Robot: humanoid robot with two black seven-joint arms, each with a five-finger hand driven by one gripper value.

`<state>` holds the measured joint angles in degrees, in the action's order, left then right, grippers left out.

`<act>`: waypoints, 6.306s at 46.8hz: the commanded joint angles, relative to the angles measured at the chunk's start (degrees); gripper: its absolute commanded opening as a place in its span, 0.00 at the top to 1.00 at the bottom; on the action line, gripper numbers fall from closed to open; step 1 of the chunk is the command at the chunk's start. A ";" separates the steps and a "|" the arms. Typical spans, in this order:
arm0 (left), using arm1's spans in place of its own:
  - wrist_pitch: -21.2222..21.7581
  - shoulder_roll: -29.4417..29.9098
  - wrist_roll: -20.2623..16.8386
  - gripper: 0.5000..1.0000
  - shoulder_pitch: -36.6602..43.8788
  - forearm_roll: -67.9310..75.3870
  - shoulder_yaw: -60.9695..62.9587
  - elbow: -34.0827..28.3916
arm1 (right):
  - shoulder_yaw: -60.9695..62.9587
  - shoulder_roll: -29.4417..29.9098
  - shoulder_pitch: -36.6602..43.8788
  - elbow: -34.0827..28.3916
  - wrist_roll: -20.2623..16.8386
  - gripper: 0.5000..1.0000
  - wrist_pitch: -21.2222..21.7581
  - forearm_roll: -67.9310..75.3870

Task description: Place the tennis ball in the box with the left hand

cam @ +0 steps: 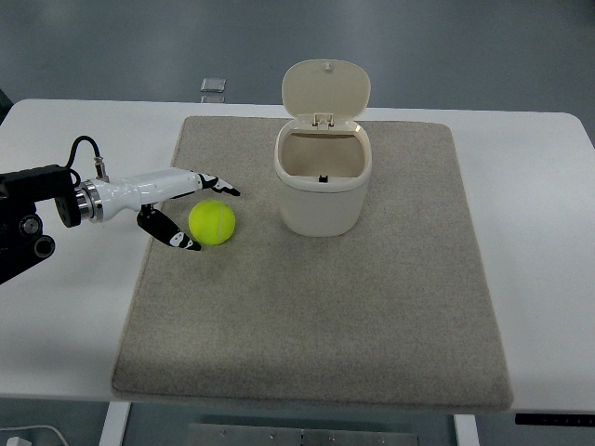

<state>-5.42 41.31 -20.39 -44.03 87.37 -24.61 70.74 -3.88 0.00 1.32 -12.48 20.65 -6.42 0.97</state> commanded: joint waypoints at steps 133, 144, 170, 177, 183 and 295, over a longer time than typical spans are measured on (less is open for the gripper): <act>3.49 -16.61 -3.52 0.02 -15.03 19.60 -6.85 -1.31 | 0.01 0.00 0.00 0.00 0.00 0.12 0.00 0.00; 3.75 -14.59 -3.52 0.02 -14.33 18.45 -6.68 -0.78 | 0.01 0.00 0.00 0.00 0.00 0.12 0.00 0.00; 0.42 2.55 -3.52 0.02 -11.34 -23.01 -6.06 2.38 | 0.01 0.00 0.00 0.00 0.00 0.12 0.00 0.00; -5.99 3.96 -3.43 0.02 -11.17 -39.09 -6.24 -2.44 | 0.01 0.00 0.00 0.00 0.00 0.12 0.00 0.00; -15.30 3.87 -3.34 0.02 -10.99 -51.23 -5.10 -9.47 | 0.01 0.00 0.00 0.00 0.00 0.12 0.00 0.00; -29.58 -7.47 28.03 0.02 -6.68 -101.87 -7.82 -35.85 | 2.91 0.00 0.00 -0.09 0.62 0.12 -3.34 0.88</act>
<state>-34.99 33.86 7.65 -50.64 -14.50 -32.43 34.89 -2.14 0.00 1.32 -12.57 21.25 -8.48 1.94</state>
